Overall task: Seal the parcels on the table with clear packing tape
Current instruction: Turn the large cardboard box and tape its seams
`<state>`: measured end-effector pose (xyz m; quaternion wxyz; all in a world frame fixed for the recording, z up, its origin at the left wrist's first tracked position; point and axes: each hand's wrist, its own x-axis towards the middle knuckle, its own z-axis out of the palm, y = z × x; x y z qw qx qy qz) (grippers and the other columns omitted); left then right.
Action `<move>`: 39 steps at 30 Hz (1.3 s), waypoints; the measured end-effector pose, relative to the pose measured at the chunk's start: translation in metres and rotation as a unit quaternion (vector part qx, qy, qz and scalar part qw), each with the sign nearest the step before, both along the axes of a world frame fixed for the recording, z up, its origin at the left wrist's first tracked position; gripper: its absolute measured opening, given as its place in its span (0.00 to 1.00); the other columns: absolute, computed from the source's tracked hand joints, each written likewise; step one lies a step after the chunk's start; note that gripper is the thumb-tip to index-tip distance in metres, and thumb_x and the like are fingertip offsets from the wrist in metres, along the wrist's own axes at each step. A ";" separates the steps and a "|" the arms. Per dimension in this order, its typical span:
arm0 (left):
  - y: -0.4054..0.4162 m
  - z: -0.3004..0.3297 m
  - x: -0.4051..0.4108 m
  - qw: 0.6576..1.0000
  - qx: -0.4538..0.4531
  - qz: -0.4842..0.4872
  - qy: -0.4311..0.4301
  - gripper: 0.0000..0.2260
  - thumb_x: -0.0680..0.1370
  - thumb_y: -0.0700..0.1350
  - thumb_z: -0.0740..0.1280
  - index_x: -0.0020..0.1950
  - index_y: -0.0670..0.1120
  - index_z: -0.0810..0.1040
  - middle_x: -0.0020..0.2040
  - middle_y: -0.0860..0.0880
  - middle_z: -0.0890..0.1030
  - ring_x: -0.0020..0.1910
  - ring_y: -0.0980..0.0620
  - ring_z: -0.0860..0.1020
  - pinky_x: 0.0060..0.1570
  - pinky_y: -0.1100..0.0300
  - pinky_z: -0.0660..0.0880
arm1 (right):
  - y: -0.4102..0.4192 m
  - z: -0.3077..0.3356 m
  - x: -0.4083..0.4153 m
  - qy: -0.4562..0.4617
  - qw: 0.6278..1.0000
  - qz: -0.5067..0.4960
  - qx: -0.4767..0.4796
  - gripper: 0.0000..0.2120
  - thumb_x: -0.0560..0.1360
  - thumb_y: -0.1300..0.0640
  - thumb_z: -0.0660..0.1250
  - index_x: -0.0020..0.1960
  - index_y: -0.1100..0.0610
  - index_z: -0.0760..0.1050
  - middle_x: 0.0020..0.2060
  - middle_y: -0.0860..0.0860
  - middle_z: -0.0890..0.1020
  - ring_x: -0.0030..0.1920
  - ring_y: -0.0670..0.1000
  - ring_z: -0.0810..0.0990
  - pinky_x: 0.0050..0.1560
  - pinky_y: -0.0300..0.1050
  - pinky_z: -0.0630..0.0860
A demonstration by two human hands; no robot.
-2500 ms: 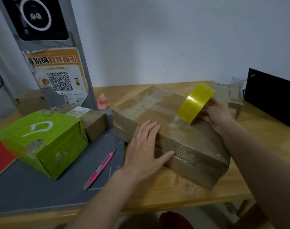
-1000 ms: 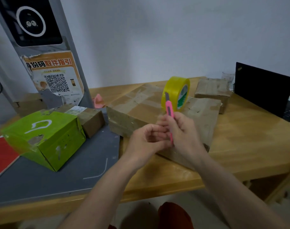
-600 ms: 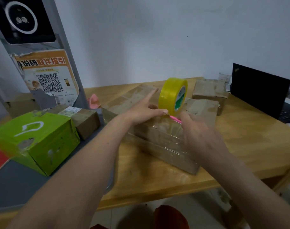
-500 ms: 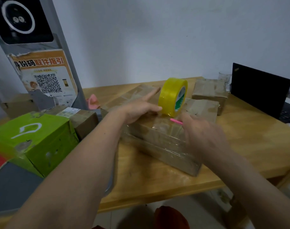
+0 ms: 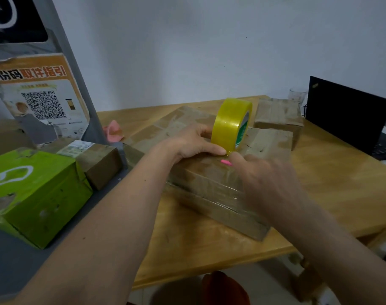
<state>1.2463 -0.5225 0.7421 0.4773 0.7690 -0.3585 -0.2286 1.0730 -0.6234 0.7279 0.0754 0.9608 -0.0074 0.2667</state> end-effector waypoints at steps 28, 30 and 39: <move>0.002 -0.007 -0.017 0.961 -0.203 0.150 0.111 0.11 0.71 0.35 0.75 0.49 0.48 0.82 0.42 0.51 0.85 0.37 0.53 0.84 0.34 0.65 0.74 | -0.032 -0.009 -0.012 0.002 0.975 -0.001 0.220 0.09 0.79 0.57 0.63 0.55 0.55 0.80 0.41 0.52 0.80 0.39 0.54 0.76 0.36 0.50 0.73; 0.007 -0.005 -0.019 0.955 -0.215 0.161 0.125 0.10 0.72 0.35 0.74 0.48 0.49 0.81 0.45 0.51 0.84 0.41 0.50 0.84 0.31 0.64 0.66 | -0.034 -0.012 -0.009 0.007 0.977 -0.011 0.214 0.10 0.80 0.58 0.62 0.57 0.56 0.80 0.43 0.53 0.80 0.42 0.55 0.76 0.39 0.50 0.73; 0.042 0.001 -0.041 0.923 -0.284 0.161 0.203 0.10 0.75 0.32 0.70 0.51 0.46 0.79 0.46 0.49 0.83 0.39 0.52 0.83 0.23 0.71 0.60 | -0.016 -0.002 0.018 0.045 0.977 -0.047 0.205 0.14 0.82 0.60 0.57 0.64 0.59 0.75 0.57 0.56 0.78 0.58 0.56 0.74 0.59 0.49 0.70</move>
